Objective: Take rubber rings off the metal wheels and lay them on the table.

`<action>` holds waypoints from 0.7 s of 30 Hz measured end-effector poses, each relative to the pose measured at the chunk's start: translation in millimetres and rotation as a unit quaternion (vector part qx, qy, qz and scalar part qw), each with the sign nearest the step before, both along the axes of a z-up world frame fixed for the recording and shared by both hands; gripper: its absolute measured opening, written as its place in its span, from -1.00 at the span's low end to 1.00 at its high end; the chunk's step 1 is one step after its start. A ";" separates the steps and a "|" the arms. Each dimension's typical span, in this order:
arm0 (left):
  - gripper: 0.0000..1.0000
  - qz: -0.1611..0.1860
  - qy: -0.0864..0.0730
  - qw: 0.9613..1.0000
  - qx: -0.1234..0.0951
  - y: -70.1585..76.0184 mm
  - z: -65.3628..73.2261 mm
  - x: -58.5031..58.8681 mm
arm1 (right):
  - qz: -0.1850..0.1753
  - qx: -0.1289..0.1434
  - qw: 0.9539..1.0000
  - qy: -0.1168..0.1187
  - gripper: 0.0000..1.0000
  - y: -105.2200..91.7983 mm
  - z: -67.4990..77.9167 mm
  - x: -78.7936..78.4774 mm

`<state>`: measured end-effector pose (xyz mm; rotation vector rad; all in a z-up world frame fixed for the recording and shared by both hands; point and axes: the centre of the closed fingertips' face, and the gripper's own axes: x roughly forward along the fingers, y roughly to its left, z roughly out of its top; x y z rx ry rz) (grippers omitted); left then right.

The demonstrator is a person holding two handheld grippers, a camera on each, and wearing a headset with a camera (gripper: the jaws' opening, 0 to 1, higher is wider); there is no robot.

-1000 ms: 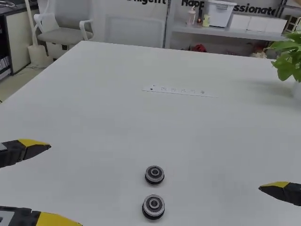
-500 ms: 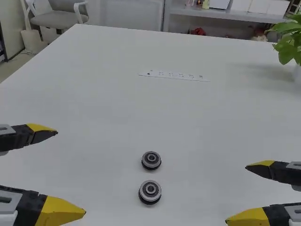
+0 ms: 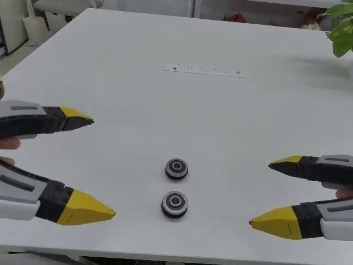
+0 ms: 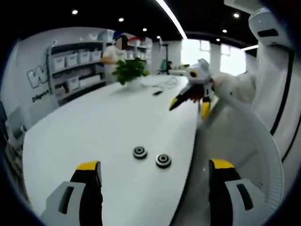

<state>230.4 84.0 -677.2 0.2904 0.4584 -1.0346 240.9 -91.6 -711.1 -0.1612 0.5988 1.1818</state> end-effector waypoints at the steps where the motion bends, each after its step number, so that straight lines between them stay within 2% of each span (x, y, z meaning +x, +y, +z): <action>1: 0.94 -0.003 -0.003 1.000 0.004 -2.6 2.5 3.2 | 0.003 0.000 1.000 -0.001 0.49 1.5 0.8 0.6; 5: 0.93 -0.029 -0.015 0.999 0.013 -13.0 12.4 9.2 | 0.026 -0.004 1.000 -0.013 0.40 10.1 7.2 3.9; 6: 0.93 -0.036 -0.023 0.999 0.015 -16.7 16.1 12.3 | 0.030 -0.004 0.999 -0.016 0.40 13.0 10.6 6.0; 12: 0.91 -0.046 -0.038 0.998 -0.004 -32.8 26.1 26.4 | 0.045 0.003 0.998 -0.036 0.37 28.6 28.8 19.3; 14: 0.90 -0.050 -0.037 0.998 -0.012 -37.3 25.8 28.7 | 0.049 0.006 0.998 -0.041 0.35 34.6 32.9 22.0; 16: 0.91 -0.058 -0.027 0.998 -0.025 -44.9 26.4 29.2 | 0.063 0.003 0.997 -0.035 0.36 42.5 33.1 22.3; 17: 0.90 -0.061 -0.027 0.997 -0.028 -48.9 27.3 31.1 | 0.069 -0.002 0.997 -0.032 0.38 45.5 31.9 21.8; 19: 0.89 -0.061 -0.030 0.997 -0.037 -54.4 30.2 34.0 | 0.081 -0.010 0.996 -0.040 0.38 53.8 30.9 23.2; 21: 0.89 -0.060 -0.030 0.996 -0.056 -62.2 33.8 37.1 | 0.090 -0.012 0.995 -0.040 0.36 61.4 30.1 23.6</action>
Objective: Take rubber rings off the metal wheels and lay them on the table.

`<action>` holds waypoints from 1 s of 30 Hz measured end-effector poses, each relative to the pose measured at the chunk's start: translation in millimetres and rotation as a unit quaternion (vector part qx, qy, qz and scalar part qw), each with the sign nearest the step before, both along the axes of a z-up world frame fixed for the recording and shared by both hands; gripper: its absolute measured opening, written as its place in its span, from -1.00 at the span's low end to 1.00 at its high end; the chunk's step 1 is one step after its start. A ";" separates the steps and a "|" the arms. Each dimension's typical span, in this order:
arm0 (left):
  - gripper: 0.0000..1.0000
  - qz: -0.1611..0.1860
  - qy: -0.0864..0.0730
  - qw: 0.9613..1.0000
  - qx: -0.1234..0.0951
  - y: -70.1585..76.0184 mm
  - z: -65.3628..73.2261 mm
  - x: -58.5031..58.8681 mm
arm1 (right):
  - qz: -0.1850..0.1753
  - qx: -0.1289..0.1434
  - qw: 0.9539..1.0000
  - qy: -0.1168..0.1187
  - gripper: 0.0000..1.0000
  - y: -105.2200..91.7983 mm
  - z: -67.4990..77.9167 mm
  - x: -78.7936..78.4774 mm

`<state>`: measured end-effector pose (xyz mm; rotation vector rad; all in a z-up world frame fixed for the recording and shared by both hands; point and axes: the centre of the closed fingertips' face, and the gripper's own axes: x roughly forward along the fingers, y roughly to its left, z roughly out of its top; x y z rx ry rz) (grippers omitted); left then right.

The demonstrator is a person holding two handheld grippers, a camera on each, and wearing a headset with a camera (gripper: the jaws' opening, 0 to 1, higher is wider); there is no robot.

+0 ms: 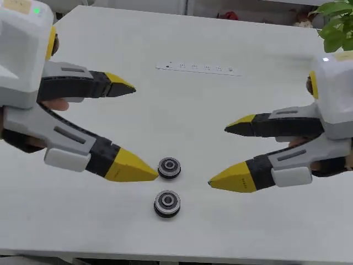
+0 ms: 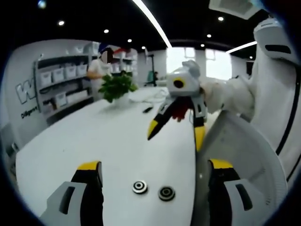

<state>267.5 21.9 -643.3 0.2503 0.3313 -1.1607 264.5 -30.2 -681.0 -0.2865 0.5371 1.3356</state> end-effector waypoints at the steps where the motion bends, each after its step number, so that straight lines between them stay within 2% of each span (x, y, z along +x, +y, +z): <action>1: 0.88 0.001 0.000 1.000 -0.003 -1.4 -0.3 0.7 | 0.005 -0.001 1.000 0.000 0.35 4.0 -0.7 0.1; 6: 0.83 0.014 0.001 1.000 -0.012 -0.3 -16.1 2.4 | 0.007 0.013 1.000 -0.006 0.28 15.8 -7.5 2.5; 11: 0.68 0.026 0.021 0.999 -0.038 -3.9 -39.6 -0.8 | 0.008 0.038 0.999 -0.011 0.14 27.0 -24.0 -0.5; 13: 0.64 0.023 0.030 0.999 -0.028 -5.2 -50.5 -2.0 | 0.009 0.036 0.999 -0.006 0.08 29.1 -34.2 -1.7; 15: 0.61 0.012 0.027 1.000 -0.003 -7.1 -60.6 -4.3 | 0.012 0.022 1.000 -0.004 0.04 29.7 -45.7 -3.1; 18: 0.58 0.013 0.027 1.000 0.005 -9.5 -68.7 -3.1 | 0.016 0.004 1.000 0.006 -0.01 28.7 -63.1 -5.7; 20: 0.56 -0.001 0.042 0.999 0.015 -13.3 -78.8 -8.8 | 0.014 0.002 1.000 0.019 -0.06 27.0 -72.0 -4.8; 22: 0.51 -0.008 0.043 0.999 0.018 -16.1 -82.8 -11.3 | 0.022 -0.006 0.999 0.026 -0.08 25.4 -81.0 -7.6; 24: 0.44 -0.011 0.044 0.999 0.018 -19.2 -86.8 -12.9 | 0.014 -0.016 1.000 0.021 -0.08 22.9 -88.1 -4.7; 26: 0.36 -0.019 0.046 0.998 0.027 -20.5 -93.0 -14.9 | 0.019 -0.015 0.999 0.024 -0.08 22.7 -93.3 -6.4; 28: 0.33 -0.023 0.052 0.998 0.032 -21.0 -98.9 -16.0 | 0.022 -0.018 0.999 0.033 -0.16 22.9 -99.6 -8.8; 30: 0.29 -0.018 0.066 0.997 0.026 -21.9 -103.4 -16.9 | 0.031 -0.018 0.999 0.036 -0.29 24.9 -104.4 -14.0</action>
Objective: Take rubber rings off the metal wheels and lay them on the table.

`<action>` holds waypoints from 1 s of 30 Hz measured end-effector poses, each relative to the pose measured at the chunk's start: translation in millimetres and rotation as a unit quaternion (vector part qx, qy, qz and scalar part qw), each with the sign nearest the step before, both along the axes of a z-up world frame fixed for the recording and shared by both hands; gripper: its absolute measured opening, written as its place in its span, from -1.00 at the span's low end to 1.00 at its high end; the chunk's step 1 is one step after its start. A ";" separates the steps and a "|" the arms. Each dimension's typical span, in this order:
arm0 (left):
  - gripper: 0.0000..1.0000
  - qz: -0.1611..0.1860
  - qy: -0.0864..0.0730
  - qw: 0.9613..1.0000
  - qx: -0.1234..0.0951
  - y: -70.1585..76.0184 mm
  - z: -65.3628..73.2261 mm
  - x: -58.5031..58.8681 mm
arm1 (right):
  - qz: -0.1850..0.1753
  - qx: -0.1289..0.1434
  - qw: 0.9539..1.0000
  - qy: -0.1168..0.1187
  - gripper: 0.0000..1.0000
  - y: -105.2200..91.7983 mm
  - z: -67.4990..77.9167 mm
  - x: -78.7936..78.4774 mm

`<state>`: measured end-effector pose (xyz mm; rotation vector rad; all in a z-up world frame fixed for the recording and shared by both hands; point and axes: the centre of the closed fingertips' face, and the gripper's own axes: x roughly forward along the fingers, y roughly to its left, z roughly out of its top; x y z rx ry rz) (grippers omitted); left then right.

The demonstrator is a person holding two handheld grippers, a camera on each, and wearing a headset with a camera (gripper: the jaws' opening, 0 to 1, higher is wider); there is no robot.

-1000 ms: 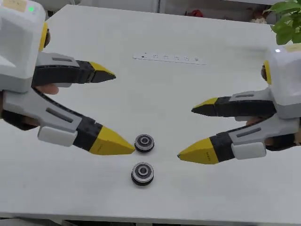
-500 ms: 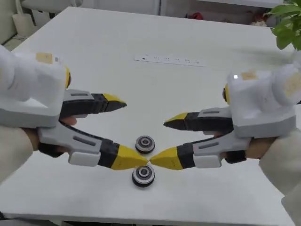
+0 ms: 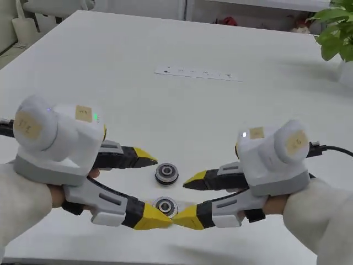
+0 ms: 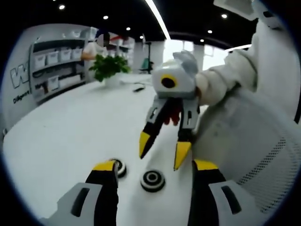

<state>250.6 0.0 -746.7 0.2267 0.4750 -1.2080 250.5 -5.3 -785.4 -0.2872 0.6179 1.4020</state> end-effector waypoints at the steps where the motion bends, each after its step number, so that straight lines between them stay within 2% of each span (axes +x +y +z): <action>1: 0.26 0.004 0.007 1.000 -0.007 -1.1 -1.1 -0.5 | 0.011 -0.005 1.000 -0.002 -0.41 0.1 -2.7 -3.1; 2: 0.23 0.009 0.020 1.000 -0.017 -2.9 -4.0 -1.7 | 0.014 -0.012 1.000 -0.002 -0.47 0.0 -6.6 -4.5; 4: 0.15 0.003 0.027 1.000 -0.008 -3.1 -10.8 -3.6 | 0.013 -0.015 1.000 0.000 -0.45 0.7 -9.2 -4.4; 6: 0.09 0.007 0.027 1.000 -0.006 -2.3 -12.6 -1.4 | 0.009 -0.017 1.000 -0.003 -0.42 0.3 -9.9 -3.2; 10: 0.03 0.016 0.029 0.999 -0.010 -2.4 -14.2 2.4 | 0.009 -0.020 1.000 -0.003 -0.49 0.6 -12.5 -3.5; 12: -0.02 0.013 0.029 0.999 -0.001 -2.4 -18.4 1.9 | 0.008 -0.023 1.000 -0.004 -0.50 0.4 -13.8 -2.7; 16: -0.13 0.009 0.019 1.000 0.003 -3.4 -20.4 3.0 | 0.003 -0.021 1.000 -0.002 -0.53 2.1 -14.8 -0.9; 22: -0.36 0.009 0.031 0.999 0.014 -2.2 -27.8 2.9 | 0.010 -0.032 0.999 -0.004 -0.56 1.2 -19.1 -3.3; 23: -0.39 0.011 0.030 0.999 0.014 -1.7 -28.1 4.0 | 0.011 -0.032 0.999 -0.005 -0.56 1.3 -19.3 -3.3; 25: -0.42 0.018 0.016 1.000 0.019 -0.6 -28.2 8.2 | 0.011 -0.033 0.999 -0.007 -0.58 1.5 -19.7 -3.1; 30: -0.57 0.014 0.006 1.000 0.025 -0.3 -32.8 10.2 | 0.014 -0.034 0.999 -0.008 -0.60 1.8 -21.0 -3.4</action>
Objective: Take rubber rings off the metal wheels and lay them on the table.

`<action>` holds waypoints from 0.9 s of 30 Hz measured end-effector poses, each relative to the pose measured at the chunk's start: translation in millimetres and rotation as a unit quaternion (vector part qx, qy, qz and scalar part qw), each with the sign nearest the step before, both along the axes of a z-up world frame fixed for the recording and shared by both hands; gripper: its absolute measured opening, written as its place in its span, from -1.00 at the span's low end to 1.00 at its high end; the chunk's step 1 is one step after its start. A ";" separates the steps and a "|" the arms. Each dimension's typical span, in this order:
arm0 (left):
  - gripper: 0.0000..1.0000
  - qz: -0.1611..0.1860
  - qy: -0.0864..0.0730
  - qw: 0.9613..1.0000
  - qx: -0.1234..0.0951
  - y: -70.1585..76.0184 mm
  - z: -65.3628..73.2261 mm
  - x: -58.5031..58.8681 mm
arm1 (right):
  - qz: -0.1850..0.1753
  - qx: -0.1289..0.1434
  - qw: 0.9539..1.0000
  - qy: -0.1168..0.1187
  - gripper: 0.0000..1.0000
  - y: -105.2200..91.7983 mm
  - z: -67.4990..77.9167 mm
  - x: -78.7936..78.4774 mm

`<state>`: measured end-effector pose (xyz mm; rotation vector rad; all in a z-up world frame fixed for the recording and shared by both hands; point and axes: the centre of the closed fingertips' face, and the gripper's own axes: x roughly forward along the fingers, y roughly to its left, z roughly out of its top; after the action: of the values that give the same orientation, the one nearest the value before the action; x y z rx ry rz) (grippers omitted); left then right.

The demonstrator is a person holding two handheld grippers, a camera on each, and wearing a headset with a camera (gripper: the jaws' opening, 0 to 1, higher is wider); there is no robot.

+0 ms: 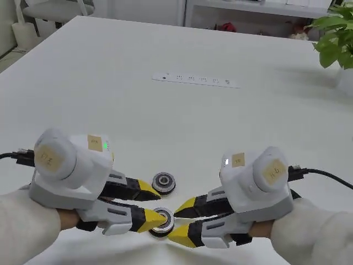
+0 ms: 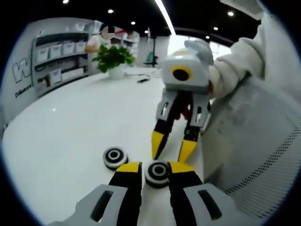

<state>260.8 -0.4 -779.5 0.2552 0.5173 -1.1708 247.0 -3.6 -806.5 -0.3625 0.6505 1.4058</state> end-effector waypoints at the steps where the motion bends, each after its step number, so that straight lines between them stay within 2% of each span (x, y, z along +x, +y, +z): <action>1: -0.62 -0.005 0.000 1.000 -0.002 -0.3 -0.6 -1.2 | 0.000 0.000 1.000 -0.002 -0.61 0.0 -0.2 0.3; 7: -0.70 -0.026 -0.009 1.000 -0.006 -6.0 -2.3 -7.1 | -0.008 0.007 1.000 0.001 -0.62 0.8 0.4 1.5; 9: -0.67 -0.028 -0.006 1.000 -0.002 -6.2 -6.3 -8.0 | -0.009 0.005 1.000 0.000 -0.62 0.1 -0.9 2.0; 11: -0.63 -0.029 -0.010 1.000 0.006 -4.9 -9.2 -8.0 | -0.011 0.005 1.000 0.001 -0.61 -0.1 -1.3 2.0; 14: -0.64 -0.029 -0.011 0.999 0.008 -4.2 -10.8 -7.5 | -0.009 0.006 1.000 0.001 -0.61 1.0 -1.1 1.2; 16: -0.66 -0.037 -0.015 0.999 0.018 -3.7 -15.3 -9.4 | -0.008 0.008 1.000 -0.002 -0.62 1.9 -0.5 1.7; 17: -0.65 -0.037 -0.018 0.999 0.016 -4.3 -15.1 -8.9 | -0.009 0.009 1.000 -0.002 -0.62 2.2 -0.4 1.9; 20: -0.70 -0.034 -0.015 0.999 0.010 -3.3 -14.5 -6.5 | -0.011 0.008 1.000 -0.002 -0.63 2.2 -0.5 2.6; 21: -0.71 -0.032 -0.021 0.999 0.011 -2.3 -14.9 -4.9 | -0.011 0.009 1.000 -0.002 -0.63 2.3 -0.4 2.7; 27: -0.71 -0.035 -0.023 0.999 0.009 -3.5 -15.7 -5.1 | -0.011 0.008 1.000 -0.006 -0.64 2.1 -1.7 3.9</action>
<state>255.7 -3.9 -795.2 0.3169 0.4818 -1.2249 250.9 -1.4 -808.2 -0.3489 0.6309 1.3863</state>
